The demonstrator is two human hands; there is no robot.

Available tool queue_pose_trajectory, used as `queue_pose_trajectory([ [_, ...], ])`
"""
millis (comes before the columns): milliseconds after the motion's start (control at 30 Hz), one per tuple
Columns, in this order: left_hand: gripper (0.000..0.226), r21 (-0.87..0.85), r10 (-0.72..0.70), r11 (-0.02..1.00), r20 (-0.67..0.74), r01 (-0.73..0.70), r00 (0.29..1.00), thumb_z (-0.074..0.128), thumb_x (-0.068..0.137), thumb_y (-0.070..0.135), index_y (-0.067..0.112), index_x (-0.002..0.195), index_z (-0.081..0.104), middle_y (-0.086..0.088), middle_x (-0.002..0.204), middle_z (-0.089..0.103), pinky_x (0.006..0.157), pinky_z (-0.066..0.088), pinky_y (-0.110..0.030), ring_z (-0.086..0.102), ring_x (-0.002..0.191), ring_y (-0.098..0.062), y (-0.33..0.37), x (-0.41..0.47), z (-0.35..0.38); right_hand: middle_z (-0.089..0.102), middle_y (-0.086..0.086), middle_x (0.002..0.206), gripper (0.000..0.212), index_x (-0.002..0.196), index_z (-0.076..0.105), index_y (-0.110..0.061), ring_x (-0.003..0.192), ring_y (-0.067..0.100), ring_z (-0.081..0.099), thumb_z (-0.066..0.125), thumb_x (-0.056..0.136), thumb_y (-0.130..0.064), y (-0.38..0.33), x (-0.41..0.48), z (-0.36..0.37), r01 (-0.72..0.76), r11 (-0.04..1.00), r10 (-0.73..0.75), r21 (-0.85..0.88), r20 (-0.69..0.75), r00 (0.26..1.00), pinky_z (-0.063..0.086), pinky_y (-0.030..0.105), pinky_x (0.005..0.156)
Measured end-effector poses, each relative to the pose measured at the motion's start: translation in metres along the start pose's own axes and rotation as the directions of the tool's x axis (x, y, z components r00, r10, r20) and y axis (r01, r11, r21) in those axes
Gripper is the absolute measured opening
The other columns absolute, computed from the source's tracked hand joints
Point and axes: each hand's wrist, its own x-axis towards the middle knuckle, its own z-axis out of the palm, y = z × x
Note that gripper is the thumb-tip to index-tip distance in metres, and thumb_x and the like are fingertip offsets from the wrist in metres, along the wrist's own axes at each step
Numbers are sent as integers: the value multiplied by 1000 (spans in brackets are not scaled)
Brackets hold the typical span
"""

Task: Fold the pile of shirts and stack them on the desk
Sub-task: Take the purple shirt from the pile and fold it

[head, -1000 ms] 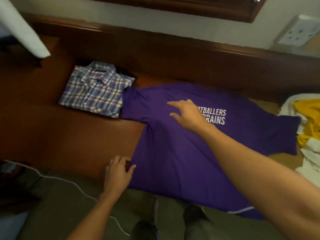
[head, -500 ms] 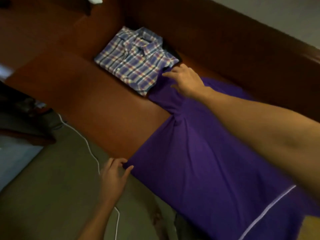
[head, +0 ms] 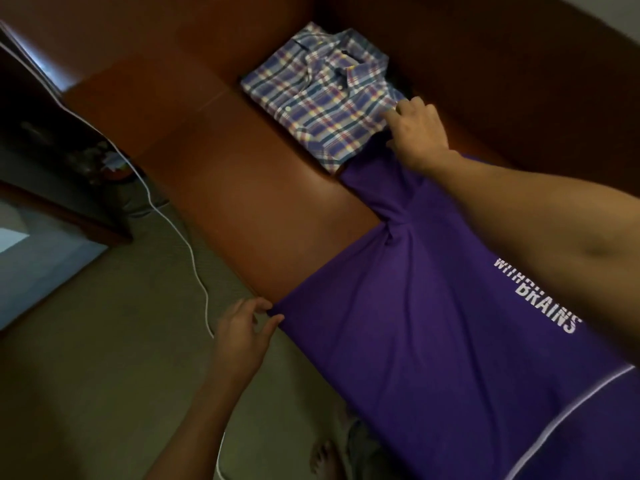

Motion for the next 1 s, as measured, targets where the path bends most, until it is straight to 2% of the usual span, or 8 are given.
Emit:
queue_pose_trajectory([
  [67, 28, -7, -9, 1000, -3, 9, 1000, 87, 78, 26, 18, 101, 72, 14, 90, 62, 76, 47, -29, 57, 75, -9, -1, -1, 1, 53, 18, 124, 54, 136, 53, -15, 111, 40, 47, 72, 87, -25, 0, 3, 0, 18, 999, -18, -39, -18, 1000, 38, 47, 86],
  [167, 21, -45, 3, 999, -9, -3, 1000, 79, 83, 38, 24, 96, 70, 15, 88, 61, 74, 45, -26, 55, 76, -2, -3, -3, 4, 58, 14, 118, 29, 120, 68, -14, 108, 37, 48, 65, 92, -23, 1, 7, 3, 101, 990, -103, -96, -13, 995, 36, 45, 82],
  [267, 14, -63, 8, 998, -21, -9, 1000, 71, 82, 37, 24, 85, 68, 14, 84, 57, 72, 48, -35, 55, 73, -7, -2, -5, 6, 65, 10, 111, 19, 108, 71, -15, 107, 35, 49, 59, 94, -18, 5, 0, 8, 67, 997, -69, -49, -55, 996, 35, 44, 81],
  [433, 14, 30, 9, 1000, 6, -9, 1000, 63, 90, 32, 25, 79, 61, 8, 84, 53, 75, 48, -40, 53, 81, -18, 3, -10, 9, 69, 9, 115, 21, 113, 69, -19, 112, 34, 49, 61, 93, -15, 21, -20, -5, 37, 981, -30, 191, -39, 999, 36, 45, 92],
  [633, 14, 16, -32, 999, -7, 32, 999, 70, 91, 11, 22, 88, 62, 11, 82, 57, 76, 48, -40, 57, 82, -18, 13, -21, 12, 67, 11, 118, 28, 124, 70, -19, 109, 36, 49, 58, 98, -16, 50, -46, -26, 19, 975, -3, 222, -73, 997, 40, 49, 93],
  [733, 16, 40, -4, 999, -38, 6, 999, 74, 88, 6, 10, 104, 70, 3, 88, 62, 80, 41, -30, 60, 86, -25, 17, -25, 14, 68, 11, 117, 24, 119, 72, -16, 109, 35, 49, 60, 98, -17, 62, -58, -34, 8, 971, 8, 239, -70, 998, 40, 47, 92],
  [800, 12, 86, 18, 996, -46, -14, 999, 75, 88, 7, 8, 100, 72, -2, 88, 64, 79, 40, -29, 60, 86, -27, 21, -28, 17, 68, 10, 116, 24, 119, 72, -17, 109, 33, 49, 61, 98, -18, 70, -70, -38, -5, 965, 28, 264, -84, 996, 41, 47, 93],
  [1000, 8, 128, 8, 992, -96, 5, 995, 69, 91, 16, 12, 97, 71, -4, 94, 71, 85, 50, -49, 65, 91, -31, 27, -35, 20, 68, 8, 116, 24, 120, 72, -18, 110, 31, 50, 63, 98, -18, 82, -104, -39, 14, 957, 2, 288, -55, 998, 42, 47, 93],
])
